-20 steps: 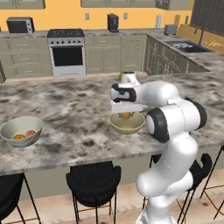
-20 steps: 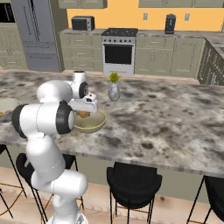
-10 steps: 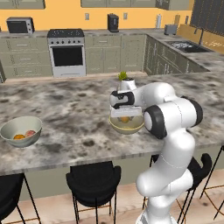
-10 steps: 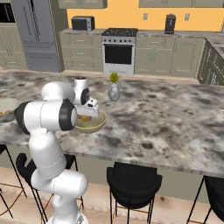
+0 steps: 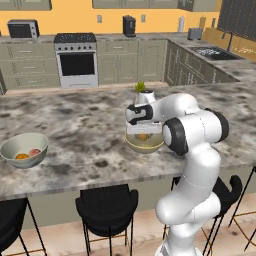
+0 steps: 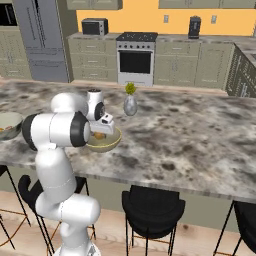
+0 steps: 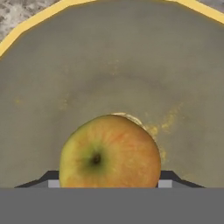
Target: Take the fruits from the plate on the dining counter and place two fruits in each bowl.
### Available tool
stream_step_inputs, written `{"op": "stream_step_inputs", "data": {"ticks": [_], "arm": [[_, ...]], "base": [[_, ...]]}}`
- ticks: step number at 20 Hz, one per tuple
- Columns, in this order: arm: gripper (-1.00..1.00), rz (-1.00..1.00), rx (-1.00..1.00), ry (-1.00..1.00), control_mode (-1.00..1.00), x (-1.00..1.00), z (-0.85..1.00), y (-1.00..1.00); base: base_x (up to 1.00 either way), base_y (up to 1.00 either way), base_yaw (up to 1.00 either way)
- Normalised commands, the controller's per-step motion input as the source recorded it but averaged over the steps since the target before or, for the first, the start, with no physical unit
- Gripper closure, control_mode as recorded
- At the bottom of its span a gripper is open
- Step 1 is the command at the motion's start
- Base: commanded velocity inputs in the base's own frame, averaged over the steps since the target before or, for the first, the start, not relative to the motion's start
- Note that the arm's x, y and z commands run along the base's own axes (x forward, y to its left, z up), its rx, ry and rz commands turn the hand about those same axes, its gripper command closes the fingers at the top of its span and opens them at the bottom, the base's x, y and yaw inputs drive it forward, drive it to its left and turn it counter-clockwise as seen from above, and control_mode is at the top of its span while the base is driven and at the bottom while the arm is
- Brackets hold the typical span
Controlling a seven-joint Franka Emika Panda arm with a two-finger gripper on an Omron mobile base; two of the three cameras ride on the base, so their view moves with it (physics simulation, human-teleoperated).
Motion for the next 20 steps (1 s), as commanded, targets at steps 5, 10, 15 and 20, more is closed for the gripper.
{"op": "stream_step_inputs", "data": {"ticks": [5, 10, 15, 20], "arm": [[-1.0, 0.0, 0.0, 0.0, -1.0, 0.0, 0.0, 0.0], [-1.0, 0.0, 0.02, -0.06, -1.0, -0.18, 0.18, -0.01], [-1.0, 0.0, 0.02, -0.01, -1.0, -0.42, 0.41, -0.07], [-1.0, 0.0, 0.04, 0.0, -1.0, -0.98, 0.58, -0.13]], "base": [[0.0, 0.0, 0.0], [0.0, 0.0, 0.0], [0.0, 0.0, 0.0], [0.0, 0.0, 0.0]]}}
